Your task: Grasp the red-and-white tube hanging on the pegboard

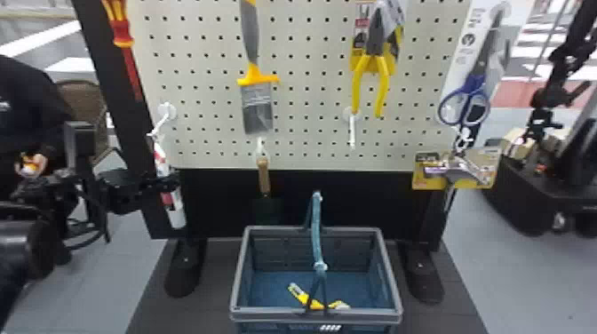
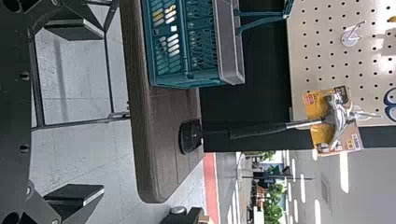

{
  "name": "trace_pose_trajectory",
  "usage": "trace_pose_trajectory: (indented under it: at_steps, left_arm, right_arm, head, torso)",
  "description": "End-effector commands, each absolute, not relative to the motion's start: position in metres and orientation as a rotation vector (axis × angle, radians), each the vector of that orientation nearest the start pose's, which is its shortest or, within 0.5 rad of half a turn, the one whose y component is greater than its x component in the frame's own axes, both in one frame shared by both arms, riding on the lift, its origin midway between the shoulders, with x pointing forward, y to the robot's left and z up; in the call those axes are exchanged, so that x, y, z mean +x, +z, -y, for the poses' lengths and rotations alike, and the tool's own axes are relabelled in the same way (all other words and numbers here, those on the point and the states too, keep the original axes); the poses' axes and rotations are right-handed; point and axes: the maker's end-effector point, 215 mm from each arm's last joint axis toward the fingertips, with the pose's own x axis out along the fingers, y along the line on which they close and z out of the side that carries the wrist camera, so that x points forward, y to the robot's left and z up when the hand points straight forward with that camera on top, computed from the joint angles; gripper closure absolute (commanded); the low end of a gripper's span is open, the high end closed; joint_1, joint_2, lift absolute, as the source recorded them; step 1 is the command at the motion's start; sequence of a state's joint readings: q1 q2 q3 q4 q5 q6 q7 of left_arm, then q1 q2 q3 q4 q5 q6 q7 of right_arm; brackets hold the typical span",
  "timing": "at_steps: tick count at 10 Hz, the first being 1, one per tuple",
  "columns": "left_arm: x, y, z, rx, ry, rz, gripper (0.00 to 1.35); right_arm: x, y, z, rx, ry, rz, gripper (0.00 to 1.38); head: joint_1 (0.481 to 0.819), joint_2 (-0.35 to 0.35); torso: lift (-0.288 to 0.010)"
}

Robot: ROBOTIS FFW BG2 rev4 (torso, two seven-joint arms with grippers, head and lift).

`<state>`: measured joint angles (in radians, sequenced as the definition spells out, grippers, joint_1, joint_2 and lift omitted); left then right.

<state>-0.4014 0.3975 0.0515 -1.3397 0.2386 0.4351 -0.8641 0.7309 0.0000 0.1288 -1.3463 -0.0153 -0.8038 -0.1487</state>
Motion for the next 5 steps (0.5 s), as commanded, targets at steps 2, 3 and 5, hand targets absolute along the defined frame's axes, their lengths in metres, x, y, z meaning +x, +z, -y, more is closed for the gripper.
trace_pose_trajectory:
  at_steps: [2,3,5]
  left_arm:
    - [0.6409,-0.2922,-0.2752,-0.015,-0.685,-0.249,1.02]
    - [0.6414,-0.2907,-0.2752,-0.014,-0.681,-0.242,1.02]
    - [0.6413,-0.2906,-0.2760,-0.015,-0.677,-0.237,1.02]
  right_arm:
    - [0.2392,-0.5273,0.1940,0.077,-0.059,-0.160,0.13]
    - [0.2392,-0.5273,0.1940,0.077,-0.059,-0.160,0.14]
    - [0.2392,-0.5273,0.1940,0.077,-0.059,-0.160,0.13]
  head:
    - [0.549,0.000]
    - [0.549,0.000]
    - [0.549,0.000]
  torso:
    - [-0.100]
    - [-0.100]
    - [-0.100]
